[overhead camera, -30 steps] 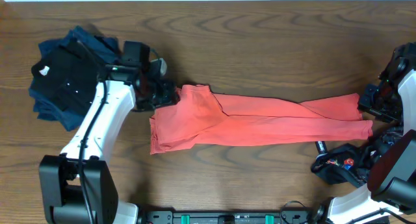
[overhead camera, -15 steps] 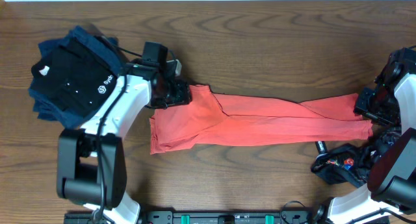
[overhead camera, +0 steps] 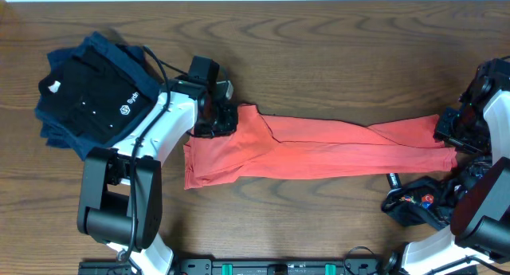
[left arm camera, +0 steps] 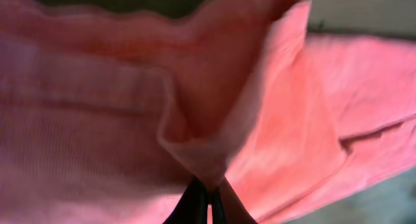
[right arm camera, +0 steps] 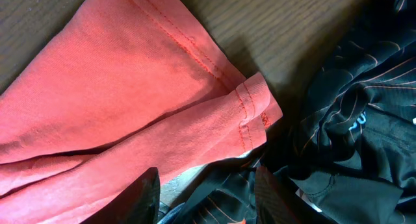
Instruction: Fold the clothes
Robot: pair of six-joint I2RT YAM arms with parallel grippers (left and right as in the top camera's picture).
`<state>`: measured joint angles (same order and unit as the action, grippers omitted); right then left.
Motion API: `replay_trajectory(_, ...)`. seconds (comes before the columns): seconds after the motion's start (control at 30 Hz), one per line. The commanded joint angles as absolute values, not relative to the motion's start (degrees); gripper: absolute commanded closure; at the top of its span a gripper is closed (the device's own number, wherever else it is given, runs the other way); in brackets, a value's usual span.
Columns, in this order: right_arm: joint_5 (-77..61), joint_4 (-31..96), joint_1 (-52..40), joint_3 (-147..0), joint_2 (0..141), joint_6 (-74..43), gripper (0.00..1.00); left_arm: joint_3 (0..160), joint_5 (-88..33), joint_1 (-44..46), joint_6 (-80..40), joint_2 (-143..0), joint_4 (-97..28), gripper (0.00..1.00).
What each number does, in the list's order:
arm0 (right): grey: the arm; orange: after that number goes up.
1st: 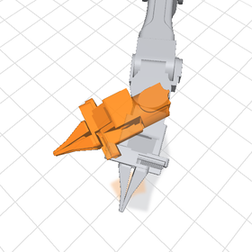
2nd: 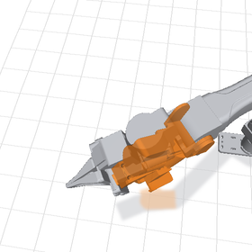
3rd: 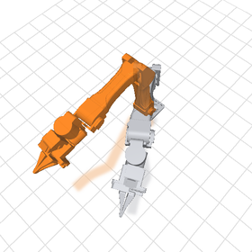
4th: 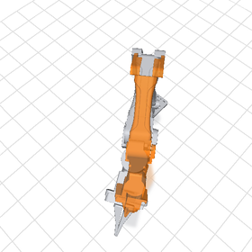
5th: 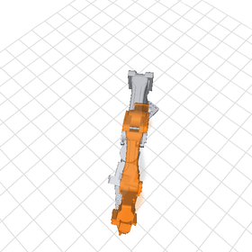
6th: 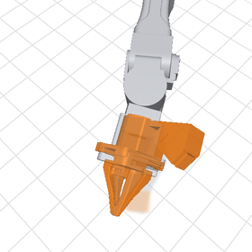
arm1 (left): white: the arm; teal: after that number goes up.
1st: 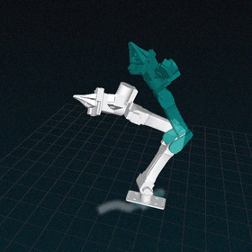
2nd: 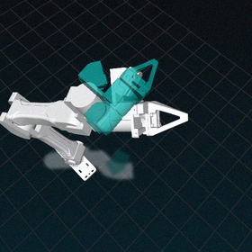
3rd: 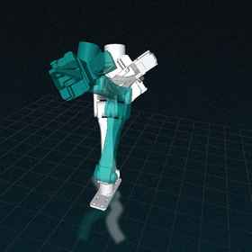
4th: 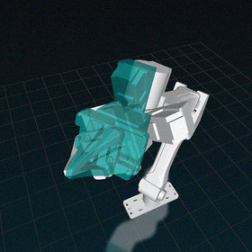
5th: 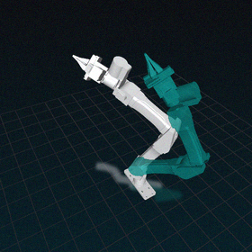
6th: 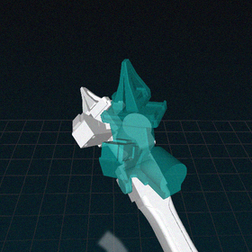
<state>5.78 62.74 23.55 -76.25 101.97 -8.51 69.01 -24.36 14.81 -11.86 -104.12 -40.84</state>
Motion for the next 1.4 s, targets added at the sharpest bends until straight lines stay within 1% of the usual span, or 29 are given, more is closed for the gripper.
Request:
replay_trajectory(0.0,5.6,62.4,24.1,-75.9,101.4,-8.1,0.55,68.7,-29.6,14.9,-11.3,-101.0,-44.2,0.94)
replay_trajectory(0.1,5.6,62.2,24.1,-75.9,101.4,-8.1,0.55,68.7,-34.0,15.2,-7.3,-97.9,-47.2,0.93)
replay_trajectory(0.37,5.6,62.2,24.1,-75.9,101.4,-8.1,0.55,68.6,-34.3,20.1,0.7,-95.5,-49.3,0.94)
replay_trajectory(0.57,5.6,62.2,24.1,-75.9,101.4,-8.1,0.55,68.6,-33.9,24.9,1.3,-95.5,-46.8,0.94)
replay_trajectory(0.87,5.6,62.3,24.1,-75.9,101.4,-8.1,0.54,68.6,-33.9,29.0,1.2,-95.5,-46.3,0.93)
replay_trajectory(0.97,5.6,62.3,24.1,-75.9,101.4,-8.1,0.55,68.6,-33.9,30.0,1.3,-95.5,-46.5,0.89)
replay_trajectory(1.0,5.6,62.3,24.1,-75.9,101.4,-8.1,0.54,68.6,-33.9,30.2,1.3,-95.5,-46.5,0.86)
replay_trajectory(1.03,5.6,62.3,24.1,-75.9,101.4,-8.1,0.55,68.6,-33.9,30.3,1.3,-95.5,-46.4,0.76)
replay_trajectory(1.07,5.6,62.4,24.1,-75.9,101.4,-8.1,0.55,68.6,-33.8,30.3,1.3,-95.5,-46.3,0.62)
replay_trajectory(1.1,5.6,62.3,24.1,-75.9,101.4,-8.1,0.55,68.6,-33.6,30.3,1.3,-95.5,-45.9,0.57)
replay_trajectory(1.27,5.6,62.3,24.1,-75.9,101.4,-8.1,0.55,68.6,-29.2,30.2,0.8,-95.5,-42.4,0.51)
replay_trajectory(1.37,5.6,62.4,24.1,-75.9,101.4,-8.1,0.55,68.6,-23.4,30.2,-2.5,-95.5,-39.2,0.50)
